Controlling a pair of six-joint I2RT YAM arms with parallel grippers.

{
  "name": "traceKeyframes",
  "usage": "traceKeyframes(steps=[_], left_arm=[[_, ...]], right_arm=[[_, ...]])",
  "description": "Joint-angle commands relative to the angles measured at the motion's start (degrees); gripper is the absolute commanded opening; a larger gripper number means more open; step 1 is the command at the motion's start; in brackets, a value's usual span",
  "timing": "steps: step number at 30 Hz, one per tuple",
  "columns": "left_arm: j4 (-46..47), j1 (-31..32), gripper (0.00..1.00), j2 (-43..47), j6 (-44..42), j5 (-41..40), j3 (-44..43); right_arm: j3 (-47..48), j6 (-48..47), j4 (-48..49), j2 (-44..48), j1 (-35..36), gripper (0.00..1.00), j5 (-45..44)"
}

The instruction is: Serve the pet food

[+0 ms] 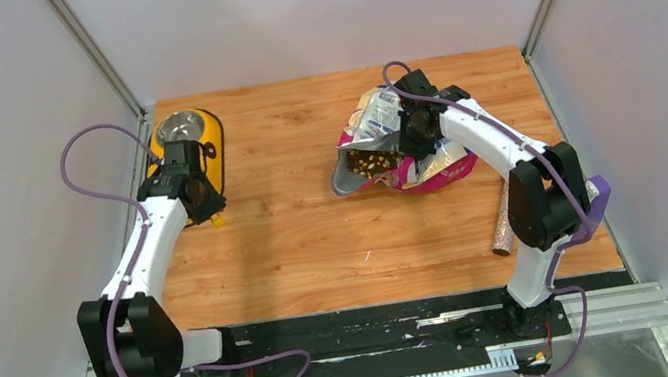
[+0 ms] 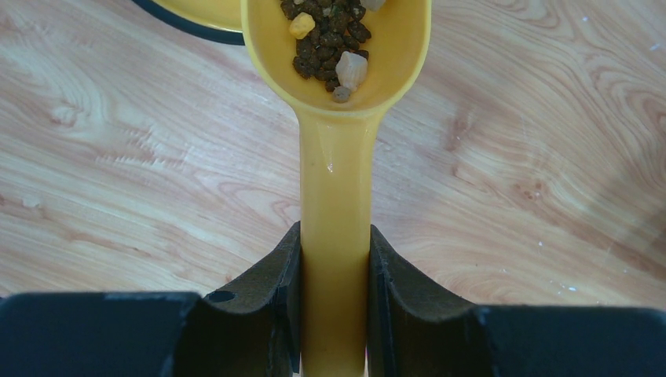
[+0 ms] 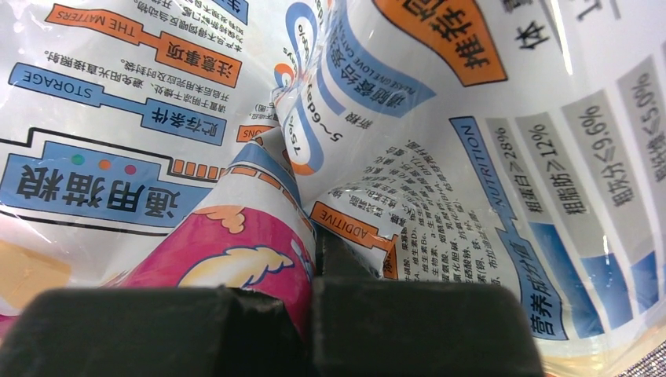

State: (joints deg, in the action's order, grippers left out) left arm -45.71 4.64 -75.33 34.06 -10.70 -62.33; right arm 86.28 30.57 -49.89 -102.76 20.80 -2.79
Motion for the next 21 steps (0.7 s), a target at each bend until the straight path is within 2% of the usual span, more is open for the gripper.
traceKeyframes(steps=[1, 9, 21], left_arm=[[-0.2, -1.4, 0.00, -2.1, 3.3, -0.4, -2.5], [0.7, -4.3, 0.00, -5.6, 5.4, 1.5, -4.0], [4.3, -11.8, 0.00, -9.6, 6.8, 13.6, -5.6]], right_arm=[[-0.3, 0.0, 4.5, -0.3, -2.3, 0.00, -2.5], [0.1, 0.4, 5.0, -0.5, -2.4, 0.00, -2.5], [-0.7, 1.6, 5.0, 0.1, -2.6, 0.00, -2.3]])
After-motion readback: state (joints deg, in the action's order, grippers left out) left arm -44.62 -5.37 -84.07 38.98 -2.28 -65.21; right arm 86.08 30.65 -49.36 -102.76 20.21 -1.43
